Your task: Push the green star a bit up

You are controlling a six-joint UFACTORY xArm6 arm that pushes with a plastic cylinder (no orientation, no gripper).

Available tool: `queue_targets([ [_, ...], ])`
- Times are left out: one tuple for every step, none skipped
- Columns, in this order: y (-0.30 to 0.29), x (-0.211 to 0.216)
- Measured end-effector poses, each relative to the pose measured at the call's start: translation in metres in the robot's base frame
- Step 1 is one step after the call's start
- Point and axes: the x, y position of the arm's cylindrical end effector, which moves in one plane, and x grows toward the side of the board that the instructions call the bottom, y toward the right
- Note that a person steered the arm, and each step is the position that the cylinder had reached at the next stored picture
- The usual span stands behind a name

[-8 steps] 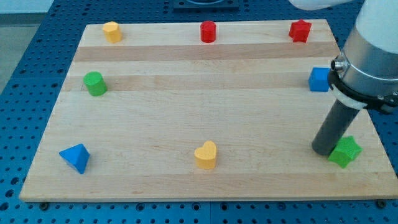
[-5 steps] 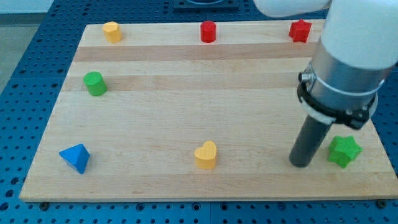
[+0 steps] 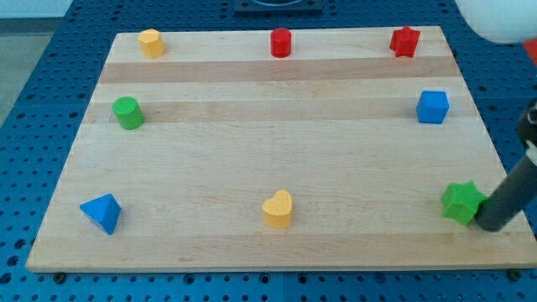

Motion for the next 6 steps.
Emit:
queue_targets([
  [-0.039, -0.016],
  [-0.065, -0.031],
  [-0.06, -0.054],
  [-0.056, -0.085],
  [-0.056, -0.115],
  [-0.059, -0.142],
])
